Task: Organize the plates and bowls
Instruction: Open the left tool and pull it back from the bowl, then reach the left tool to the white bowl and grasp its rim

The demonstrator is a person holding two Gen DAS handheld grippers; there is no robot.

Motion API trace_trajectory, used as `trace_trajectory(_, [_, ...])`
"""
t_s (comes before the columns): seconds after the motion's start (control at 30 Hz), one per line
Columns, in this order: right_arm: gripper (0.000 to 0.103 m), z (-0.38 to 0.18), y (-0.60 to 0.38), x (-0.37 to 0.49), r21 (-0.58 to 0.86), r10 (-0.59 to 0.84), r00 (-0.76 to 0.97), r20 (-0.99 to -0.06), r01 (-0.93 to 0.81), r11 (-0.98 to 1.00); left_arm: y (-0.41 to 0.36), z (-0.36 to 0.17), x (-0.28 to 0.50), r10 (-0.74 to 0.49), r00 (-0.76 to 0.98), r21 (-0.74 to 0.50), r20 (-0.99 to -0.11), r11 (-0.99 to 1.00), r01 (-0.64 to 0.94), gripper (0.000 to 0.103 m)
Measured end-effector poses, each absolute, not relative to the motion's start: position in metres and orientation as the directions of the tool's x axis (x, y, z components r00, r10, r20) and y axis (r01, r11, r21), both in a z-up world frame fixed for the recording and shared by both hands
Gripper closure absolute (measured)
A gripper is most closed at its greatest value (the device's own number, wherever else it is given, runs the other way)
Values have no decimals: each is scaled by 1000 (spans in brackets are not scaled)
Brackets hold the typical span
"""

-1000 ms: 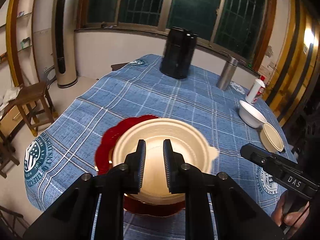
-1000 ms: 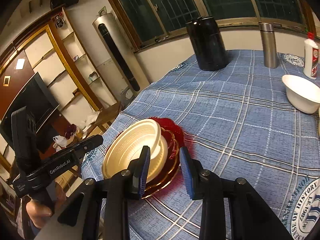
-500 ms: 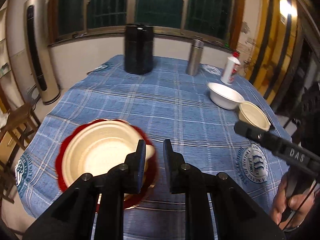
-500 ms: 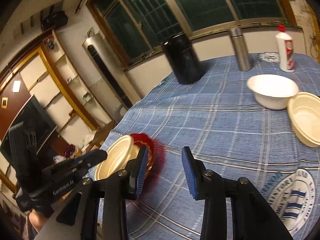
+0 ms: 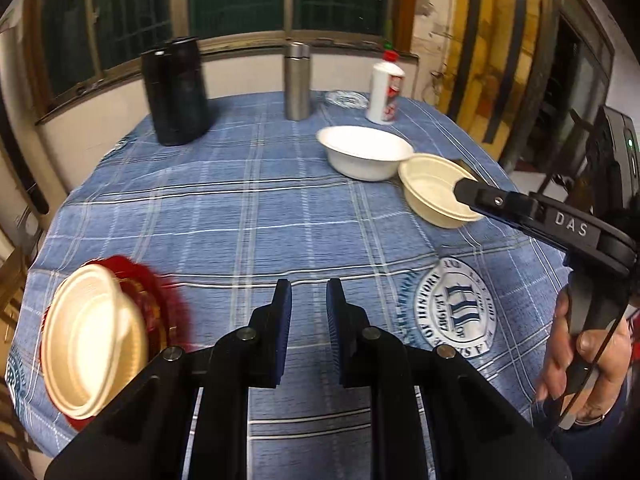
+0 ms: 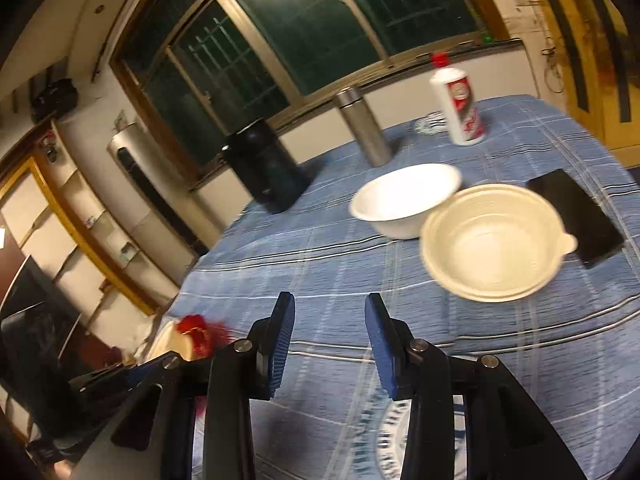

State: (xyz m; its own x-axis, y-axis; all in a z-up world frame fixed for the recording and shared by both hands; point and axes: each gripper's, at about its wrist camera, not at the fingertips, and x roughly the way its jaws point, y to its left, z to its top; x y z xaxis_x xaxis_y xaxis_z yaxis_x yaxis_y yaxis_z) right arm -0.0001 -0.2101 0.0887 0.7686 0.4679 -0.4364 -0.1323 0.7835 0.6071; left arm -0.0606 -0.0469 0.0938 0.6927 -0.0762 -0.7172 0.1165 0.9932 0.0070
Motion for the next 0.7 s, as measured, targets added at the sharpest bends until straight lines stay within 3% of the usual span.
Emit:
trace_trajectory(0.53, [59, 106, -233, 37, 506, 353, 797, -491, -69, 860, -91, 100, -17, -99, 660, 12, -745, 987, 163, 88])
trace_trajectory(0.7, [59, 101, -257, 68, 559, 345, 816, -464, -32, 828, -94, 102, 13, -112, 632, -30, -766, 990, 140, 88])
